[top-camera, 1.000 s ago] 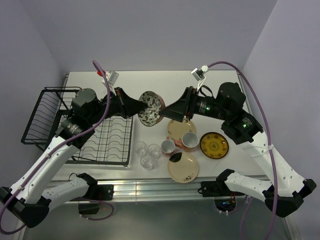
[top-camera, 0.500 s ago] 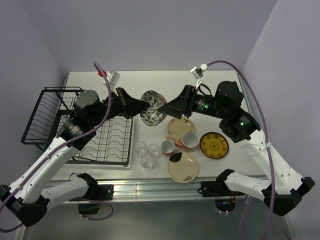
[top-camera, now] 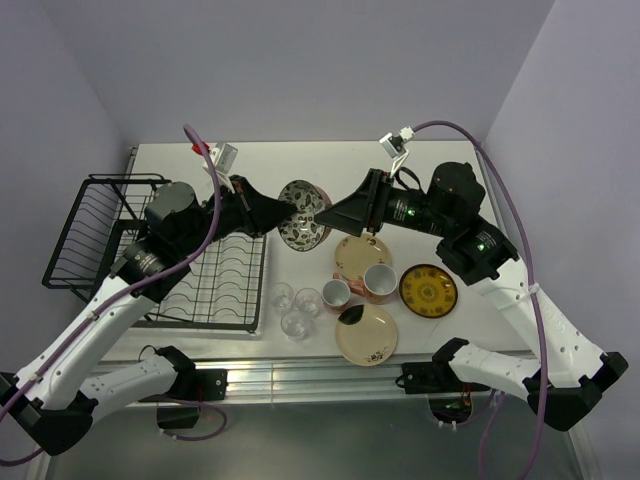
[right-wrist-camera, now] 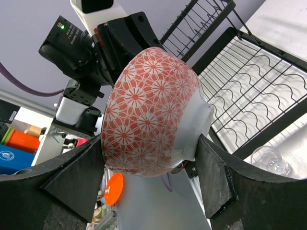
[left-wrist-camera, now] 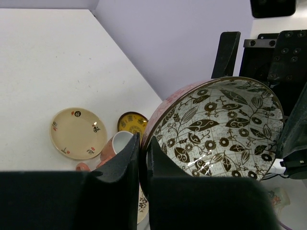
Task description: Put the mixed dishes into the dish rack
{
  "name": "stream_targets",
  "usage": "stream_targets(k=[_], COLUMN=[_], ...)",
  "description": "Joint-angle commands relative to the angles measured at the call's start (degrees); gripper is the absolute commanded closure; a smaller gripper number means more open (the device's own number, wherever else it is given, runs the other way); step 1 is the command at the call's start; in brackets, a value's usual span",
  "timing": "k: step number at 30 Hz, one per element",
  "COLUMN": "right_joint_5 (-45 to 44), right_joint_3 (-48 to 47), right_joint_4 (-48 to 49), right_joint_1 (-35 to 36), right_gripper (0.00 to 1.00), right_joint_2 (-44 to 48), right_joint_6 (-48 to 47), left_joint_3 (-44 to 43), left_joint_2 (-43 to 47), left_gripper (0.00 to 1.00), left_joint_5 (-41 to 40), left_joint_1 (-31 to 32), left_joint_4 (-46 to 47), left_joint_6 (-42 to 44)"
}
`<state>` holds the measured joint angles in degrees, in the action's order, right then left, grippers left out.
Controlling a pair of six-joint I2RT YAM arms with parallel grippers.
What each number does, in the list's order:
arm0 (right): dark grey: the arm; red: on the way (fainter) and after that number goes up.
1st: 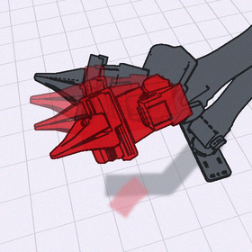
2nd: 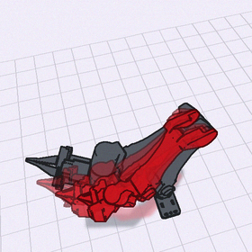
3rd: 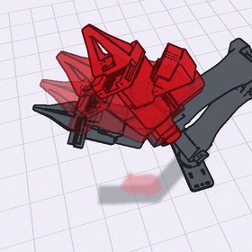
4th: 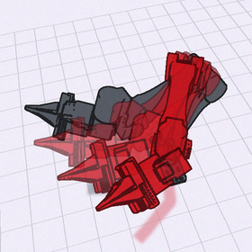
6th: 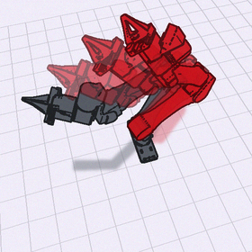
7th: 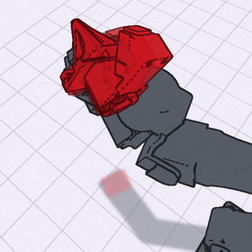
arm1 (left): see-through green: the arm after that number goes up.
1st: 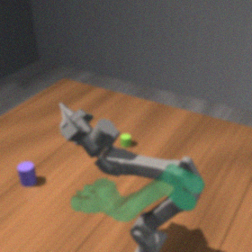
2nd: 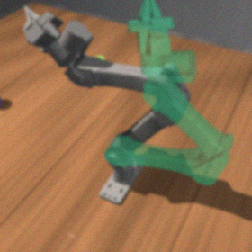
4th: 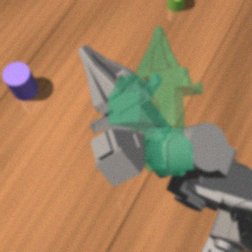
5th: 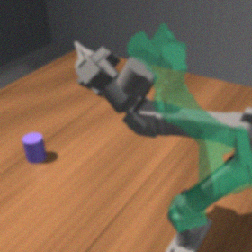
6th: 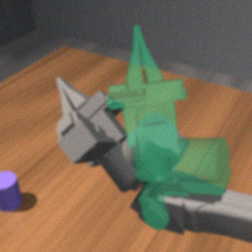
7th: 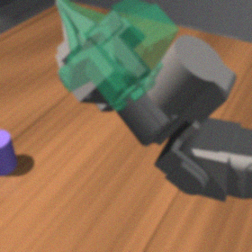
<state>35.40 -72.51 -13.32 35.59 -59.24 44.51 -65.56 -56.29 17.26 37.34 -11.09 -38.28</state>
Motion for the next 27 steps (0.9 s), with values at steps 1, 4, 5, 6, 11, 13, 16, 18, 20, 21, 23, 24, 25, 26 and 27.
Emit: stream_targets(k=[1, 4, 5, 6, 11, 13, 16, 18, 20, 21, 23, 24, 25, 26, 27], right_joint_5=[0.03, -0.15, -0.15, -0.41, -1.29, -1.65, -2.00, -2.61, -2.53, -2.70, -3.49, -3.67, -3.41, -3.06, -2.53], right_joint_3=[-0.26, 0.00, 0.00, 0.17, 0.70, 0.70, 0.00, -0.35, -1.14, -1.32, -1.76, -2.02, -2.46, -2.72, -3.07], right_joint_4=[2.77, 2.95, 3.04, 3.04, 2.78, 2.43, 1.37, -0.38, -1.87, -2.41, -3.63, -4.08, -4.43, -4.43, -4.52], right_joint_1=[0.09, 0.09, 0.09, 0.09, 0.09, 0.09, 0.09, 0.18, 0.09, 0.09, 0.09, 0.09, 0.18, 0.09, 0.09], right_gripper=[1.00, 1.00, 1.00, 1.00, 1.00, 1.00, 1.00, 1.00, 1.00, 1.00, 1.00, 1.00, 1.00, 1.00, 1.00], right_joint_2=[0.09, 0.36, 0.44, 0.53, 1.06, 1.06, 0.62, 0.18, -0.78, -1.13, -1.93, -2.36, -3.59, -4.29, -5.08], right_joint_6=[-0.39, -0.30, -0.30, -0.30, -0.21, -0.56, -1.79, -2.67, -4.34, -4.87, -6.62, -7.24, -8.29, -8.65, -9.00], left_joint_3=[-3.70, -3.35, -3.26, -3.26, -3.52, -3.43, -3.87, -4.57, -5.80, -6.16, -7.21, -7.74, -9.05, -9.93, -10.90], left_joint_2=[0.83, 1.18, 1.27, 1.36, 1.45, 1.88, 2.85, 3.47, 4.61, 5.13, 6.98, 7.51, 8.38, 8.74, 8.92], left_gripper=[0.86, 0.74, 0.69, 0.67, 0.54, 0.48, 0.41, 0.38, 0.37, 0.37, 0.36, 0.36, 0.36, 0.36, 0.36], left_joint_5=[-1.52, -1.61, -1.52, -1.61, -2.14, -3.28, -5.91, -9.50, -12.05, -13.29, -16.37, -16.90, -16.90, -16.99, -17.34], left_joint_1=[0.36, 0.45, 0.36, 0.36, 0.36, 0.36, 0.36, 0.36, 0.36, 0.36, 0.36, 0.36, 0.45, 0.36, 0.36], left_joint_4=[1.87, 1.86, 1.86, 1.78, 0.38, -0.15, -2.08, -5.59, -8.14, -10.50, -12.37, -14.11, -14.83, -15.71, -16.58], left_joint_6=[0.75, 0.67, 0.58, 0.66, 1.02, 1.10, 1.81, 2.59, 3.39, 3.48, 3.39, 2.95, 2.95, 2.95, 2.52])
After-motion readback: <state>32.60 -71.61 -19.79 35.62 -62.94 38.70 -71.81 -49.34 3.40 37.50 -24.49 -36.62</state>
